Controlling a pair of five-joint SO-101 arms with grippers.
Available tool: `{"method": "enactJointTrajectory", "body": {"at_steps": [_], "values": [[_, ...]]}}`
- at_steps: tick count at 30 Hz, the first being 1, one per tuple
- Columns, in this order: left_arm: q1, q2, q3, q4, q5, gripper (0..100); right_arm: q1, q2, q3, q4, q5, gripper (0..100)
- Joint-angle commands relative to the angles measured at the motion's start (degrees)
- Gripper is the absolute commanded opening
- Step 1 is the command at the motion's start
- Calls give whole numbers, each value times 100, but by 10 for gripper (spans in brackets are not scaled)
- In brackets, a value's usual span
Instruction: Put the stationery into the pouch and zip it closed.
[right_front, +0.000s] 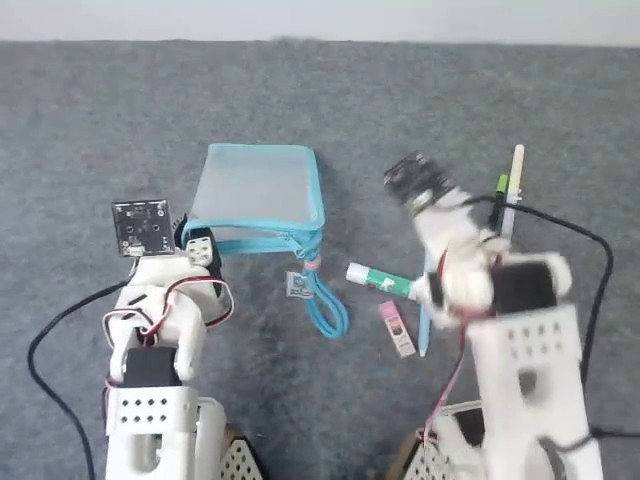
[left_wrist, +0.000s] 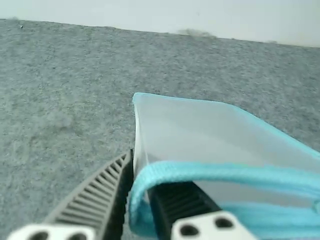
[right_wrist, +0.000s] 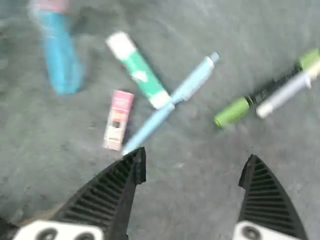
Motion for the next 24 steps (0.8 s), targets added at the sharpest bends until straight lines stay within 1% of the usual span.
{"method": "enactJointTrajectory", "body": {"at_steps": [1,4,8,13,18,24], "values": [[-35,-35,-215,-123,79,11,892,1051,-273,-848,-35,301],[-26,-35,-163,-123,62,11,1367,2009,-387,-1525,-18,301],[-18,-44,-154,-132,62,11,1648,3160,-1020,-1982,-26,299],[-18,-44,-154,-132,53,11,1745,4391,-2075,-1930,-88,299],[-18,-44,-154,-132,53,11,1921,5393,-3182,-1710,-721,299],[-18,-44,-154,-132,53,11,1982,6404,-3903,-1675,-897,299]]}}
